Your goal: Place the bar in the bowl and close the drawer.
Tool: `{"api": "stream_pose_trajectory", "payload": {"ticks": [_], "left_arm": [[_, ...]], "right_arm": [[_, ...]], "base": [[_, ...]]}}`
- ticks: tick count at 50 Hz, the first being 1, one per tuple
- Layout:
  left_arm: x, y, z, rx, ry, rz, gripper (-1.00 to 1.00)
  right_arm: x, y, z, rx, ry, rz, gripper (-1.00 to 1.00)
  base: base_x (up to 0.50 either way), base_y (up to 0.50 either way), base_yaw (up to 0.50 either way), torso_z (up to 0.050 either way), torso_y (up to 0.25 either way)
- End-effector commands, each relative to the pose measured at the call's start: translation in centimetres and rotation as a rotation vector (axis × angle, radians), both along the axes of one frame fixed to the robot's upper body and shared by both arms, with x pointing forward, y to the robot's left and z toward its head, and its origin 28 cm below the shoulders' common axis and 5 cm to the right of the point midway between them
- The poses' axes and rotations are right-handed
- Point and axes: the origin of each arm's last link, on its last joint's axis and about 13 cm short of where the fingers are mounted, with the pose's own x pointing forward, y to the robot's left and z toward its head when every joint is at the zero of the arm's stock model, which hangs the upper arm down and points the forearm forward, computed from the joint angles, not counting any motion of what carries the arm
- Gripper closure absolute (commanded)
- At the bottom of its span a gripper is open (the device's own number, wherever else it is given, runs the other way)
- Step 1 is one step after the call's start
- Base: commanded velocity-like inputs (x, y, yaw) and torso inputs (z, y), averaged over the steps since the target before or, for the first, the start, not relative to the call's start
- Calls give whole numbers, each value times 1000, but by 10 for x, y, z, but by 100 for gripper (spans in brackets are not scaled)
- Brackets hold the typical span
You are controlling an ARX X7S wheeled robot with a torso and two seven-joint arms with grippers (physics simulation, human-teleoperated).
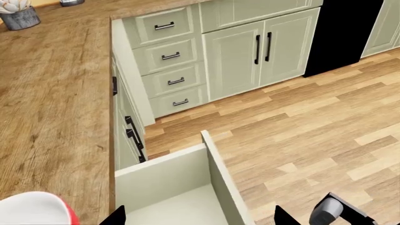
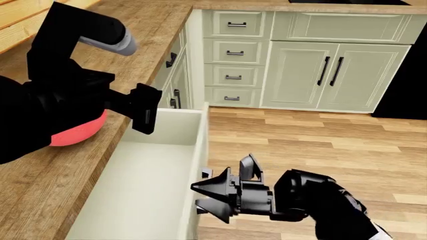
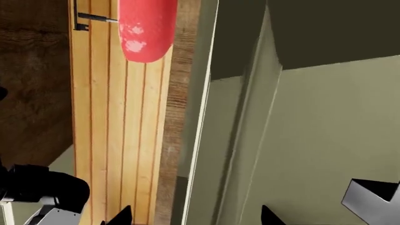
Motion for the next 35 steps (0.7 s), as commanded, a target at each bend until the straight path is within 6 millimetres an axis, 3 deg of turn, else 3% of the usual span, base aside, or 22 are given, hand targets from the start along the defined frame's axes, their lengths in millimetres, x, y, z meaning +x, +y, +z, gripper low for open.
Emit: {"api": "stream_pose_trajectory", "payload": {"ticks": [1,35], "left_arm": [[1,2,-2,-4,2,3,-100],[5,2,-4,1,7,-6,-100]], "right_arm": [[3,25,6,9,26,-68,-100],[1,70,17,-127,-19,82,-100]], "base": [[0,0,0,0,0],[0,0,0,0,0]]}}
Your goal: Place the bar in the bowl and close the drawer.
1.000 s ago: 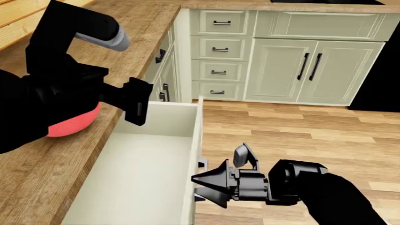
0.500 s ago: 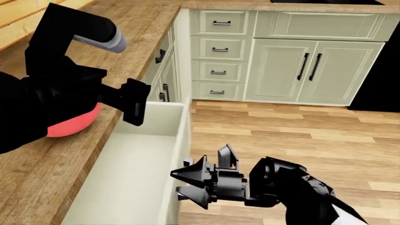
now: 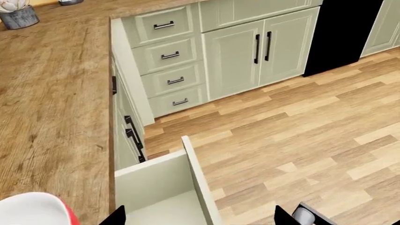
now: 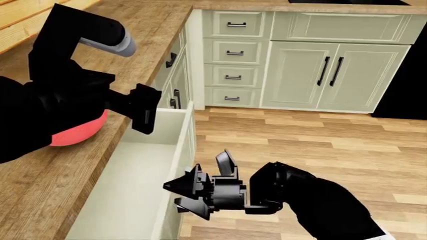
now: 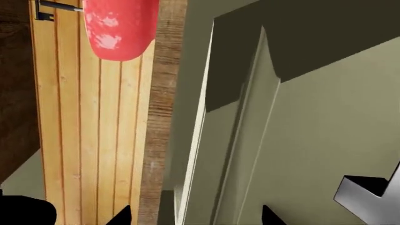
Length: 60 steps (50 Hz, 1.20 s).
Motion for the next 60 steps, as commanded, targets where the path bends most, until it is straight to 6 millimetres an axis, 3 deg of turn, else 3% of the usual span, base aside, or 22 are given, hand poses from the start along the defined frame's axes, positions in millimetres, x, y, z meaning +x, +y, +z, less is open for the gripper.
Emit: {"api": "stream_pose_trajectory", "payload": {"ticks": [1,15,24,30,37,45,54,60], "left_arm": [[2,0,-2,1,4,-4,-100],[5,-1,-5,1,13,-7,-100],[5,2,-5,-3,15,4,-100],[5,0,-4,1,16,-1,-100],[5,-3,-3,8,10,1,-100],[5,-10,-1,37,-6,7,-100],[9,-24,0,73,-18,-19,-100],[11,-37,-2,102,-22,-56,-100]], "right_arm": [[-6,19,0,-30,-8,73,-100],[-4,20,3,-12,-16,84,-100],[10,2,13,73,-64,21,-100],[11,-24,11,143,-90,-34,-100],[-32,-63,16,163,-145,-119,-100],[-73,-112,9,148,-230,-335,-100],[-115,-160,-32,189,-204,-650,-100],[-143,-195,-68,223,-145,-957,-100]], "base": [[0,0,0,0,0],[0,0,0,0,0],[0,0,0,0,0],[0,0,0,0,0],[0,0,0,0,0],[0,0,0,0,0],[0,0,0,0,0],[0,0,0,0,0]]}}
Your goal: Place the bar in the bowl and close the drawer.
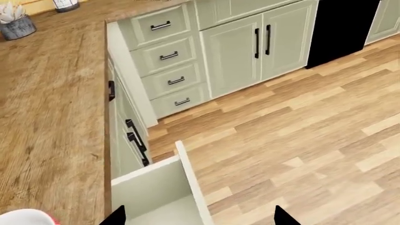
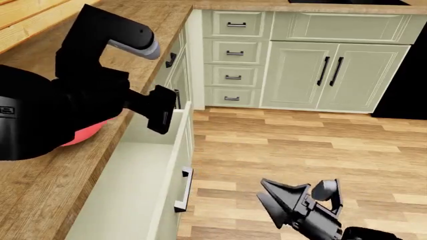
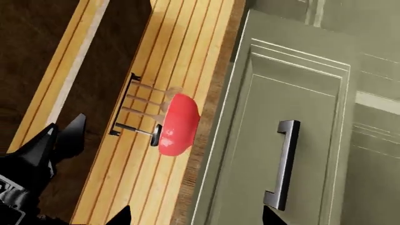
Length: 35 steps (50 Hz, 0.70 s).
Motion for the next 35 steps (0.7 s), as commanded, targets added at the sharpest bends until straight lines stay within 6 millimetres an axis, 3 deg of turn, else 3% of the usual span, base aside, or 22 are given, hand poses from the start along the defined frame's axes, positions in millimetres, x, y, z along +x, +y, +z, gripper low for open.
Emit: {"api": "stream_pose_trajectory", "payload": {"ticks": [1,8,11,17,23,28,35], "left_arm": [[3,-19,-2,51,-10,-45,-100],[4,-34,-6,102,-6,-86,-100],[2,-42,-5,153,-23,-87,-100],[-8,-67,-12,297,-65,-67,-100],[-8,-91,-25,412,-135,59,-100],[-13,-115,-45,516,-272,138,-100],[-26,-144,-77,670,-345,100,-100]], "right_arm": [[-56,-62,-43,64,77,-466,-100],[-76,-78,-97,78,270,-686,-100],[-89,-83,-106,50,333,-763,-100],[-110,-83,-114,71,433,-863,-100],[-113,-82,-115,72,454,-884,-100],[-115,-83,-116,71,454,-892,-100],[-115,-83,-115,90,447,-886,-100]], "base": [[0,0,0,0,0],[0,0,0,0,0],[0,0,0,0,0],[0,0,0,0,0],[0,0,0,0,0],[0,0,0,0,0],[0,0,0,0,0]]}}
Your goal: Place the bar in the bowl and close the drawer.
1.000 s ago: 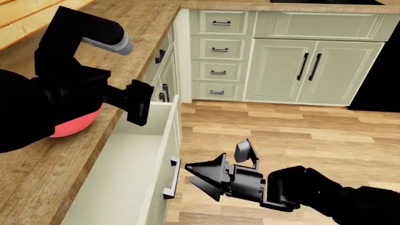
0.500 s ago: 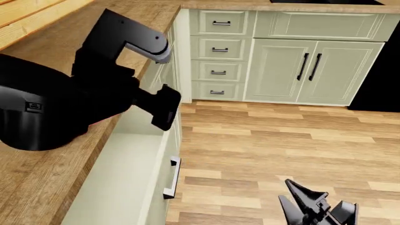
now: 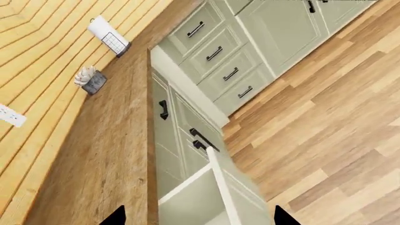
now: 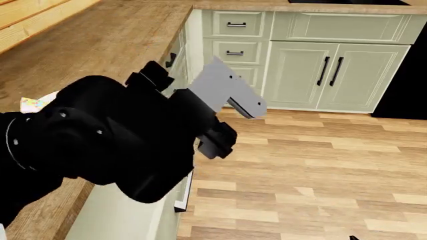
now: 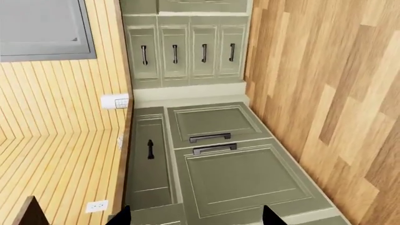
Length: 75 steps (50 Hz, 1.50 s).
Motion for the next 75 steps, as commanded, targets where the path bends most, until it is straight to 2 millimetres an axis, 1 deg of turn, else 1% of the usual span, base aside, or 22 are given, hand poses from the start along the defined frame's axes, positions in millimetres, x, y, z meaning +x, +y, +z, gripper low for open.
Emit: {"api": "stream_pose_trajectory", "payload": {"ticks": [1,7,12,18,25,30,37,47,62,71,75], "left_arm": [[-18,-44,-41,228,-157,1,-100],[-30,-61,-62,286,-152,-59,-100],[-36,-68,-81,334,-128,-94,-100],[-34,-67,-103,396,-104,-113,-100],[-32,-68,-118,420,-57,-106,-100],[-32,-68,-135,442,-17,-90,-100],[-40,-65,-160,499,14,-102,-100],[-49,-59,-187,583,50,-102,-100],[-54,-52,-215,667,131,-101,-100],[-51,-48,-229,710,169,-78,-100],[-45,-46,-234,721,183,-54,-100]], "right_arm": [[-9,-3,-3,11,8,-49,-100],[-9,-3,-3,14,1,-53,-100],[-8,-5,-2,4,-37,-54,-100],[-6,-9,1,-10,-70,-52,-100],[-7,-10,1,-9,-75,-52,-100],[-7,-9,1,-5,-76,-52,-100],[-9,-10,0,-3,-76,-52,-100],[-11,-9,-1,1,-74,-53,-100],[-12,-7,-2,5,-74,-53,-100],[-13,-7,-2,7,-73,-54,-100],[-14,-7,-3,8,-73,-55,-100]], "base": [[0,0,0,0,0],[0,0,0,0,0],[0,0,0,0,0],[0,0,0,0,0],[0,0,0,0,0],[0,0,0,0,0],[0,0,0,0,0],[0,0,0,0,0],[0,0,0,0,0],[0,0,0,0,0],[0,0,0,0,0]]}}
